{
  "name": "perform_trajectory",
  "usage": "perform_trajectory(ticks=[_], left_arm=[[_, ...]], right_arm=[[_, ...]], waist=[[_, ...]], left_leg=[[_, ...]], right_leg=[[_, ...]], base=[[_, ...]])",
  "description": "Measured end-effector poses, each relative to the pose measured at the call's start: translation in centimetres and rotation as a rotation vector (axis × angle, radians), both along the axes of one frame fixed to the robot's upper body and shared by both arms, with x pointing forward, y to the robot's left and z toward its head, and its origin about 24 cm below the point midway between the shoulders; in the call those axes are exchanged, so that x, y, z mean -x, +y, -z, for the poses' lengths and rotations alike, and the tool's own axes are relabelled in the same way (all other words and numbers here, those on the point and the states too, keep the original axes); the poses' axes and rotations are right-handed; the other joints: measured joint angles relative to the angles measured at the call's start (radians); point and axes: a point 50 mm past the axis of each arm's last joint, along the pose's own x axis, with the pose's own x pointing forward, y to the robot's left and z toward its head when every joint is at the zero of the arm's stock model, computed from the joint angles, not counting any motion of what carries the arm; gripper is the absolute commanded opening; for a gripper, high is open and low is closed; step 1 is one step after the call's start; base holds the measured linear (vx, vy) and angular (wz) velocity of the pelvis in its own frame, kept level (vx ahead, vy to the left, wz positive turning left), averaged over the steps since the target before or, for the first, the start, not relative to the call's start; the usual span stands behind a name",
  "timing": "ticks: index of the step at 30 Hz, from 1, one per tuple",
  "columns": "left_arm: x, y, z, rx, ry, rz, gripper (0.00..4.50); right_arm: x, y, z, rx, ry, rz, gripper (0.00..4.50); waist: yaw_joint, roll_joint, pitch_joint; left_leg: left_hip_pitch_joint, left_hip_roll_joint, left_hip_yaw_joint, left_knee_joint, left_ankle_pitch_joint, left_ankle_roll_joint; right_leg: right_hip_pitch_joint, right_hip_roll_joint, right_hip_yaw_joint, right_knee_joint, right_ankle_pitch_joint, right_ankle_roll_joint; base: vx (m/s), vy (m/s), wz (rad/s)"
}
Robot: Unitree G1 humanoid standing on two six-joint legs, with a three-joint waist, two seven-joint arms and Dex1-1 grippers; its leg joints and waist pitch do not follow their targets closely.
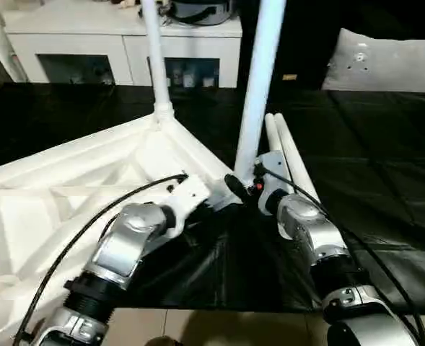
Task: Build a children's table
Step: Rotate leg to tighten
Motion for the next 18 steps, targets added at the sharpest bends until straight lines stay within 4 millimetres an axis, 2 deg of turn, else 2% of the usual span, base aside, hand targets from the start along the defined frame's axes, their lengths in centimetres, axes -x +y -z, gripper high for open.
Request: perform_trajectory(ticks=[2, 7, 12, 13, 18], left_arm=[[-0.2, -0.2, -0.2, -0.006, -0.021, 0.025, 0.0], [-1.1, -0.2, -0.3, -0.024, -0.046, 0.046, 0.0], [-2.3, -0.2, -0.4, -0.039, -0.077, 0.024, 0.0], [-2.5, -0.4, -0.4, -0.035, -0.08, 0.016, 0.44], [-3.0, -0.8, -0.9, 0.023, -0.101, -0.003, 0.82]], right_arm=[[0.3, -0.4, 0.0, -0.004, -0.023, -0.002, 3.92], [1.0, -1.8, -0.1, -0.015, -0.039, -0.015, 4.38], [1.3, -2.9, -2.3, -0.041, -0.136, -0.059, 4.45], [1.2, -3.1, -3.1, -0.039, -0.172, -0.067, 4.5], [1.1, -4.1, -4.1, -0.005, -0.203, -0.049, 4.5]], waist=[[0.012, 0.001, 0.0], [0.023, 0.003, 0.002], [0.014, 0.005, 0.004], [0.013, 0.005, 0.004], [0.012, 0.005, 0.004]], left_leg=[[-0.006, 0.002, -0.001, 0.0, 0.0, 0.0], [-0.008, 0.003, -0.001, 0.0, 0.0, 0.0], [-0.008, 0.002, -0.001, 0.0, 0.0, 0.0], [-0.008, 0.002, -0.001, 0.0, 0.0, 0.0], [-0.011, 0.003, -0.001, 0.0, 0.0, 0.0]], right_leg=[[-0.005, 0.001, -0.002, 0.0, 0.0, 0.001], [-0.005, 0.002, -0.003, 0.0, 0.0, 0.002], [-0.006, 0.001, -0.002, 0.0, 0.001, 0.002], [-0.006, 0.001, -0.002, 0.0, 0.001, 0.002], [-0.008, 0.002, -0.003, -0.001, 0.0, 0.003]], base=[[0.0, 0.0, 0.0], [0.0, 0.0, 0.0], [0.0, 0.0, 0.0], [0.0, 0.0, 0.0], [0.0, 0.0, 0.0]])
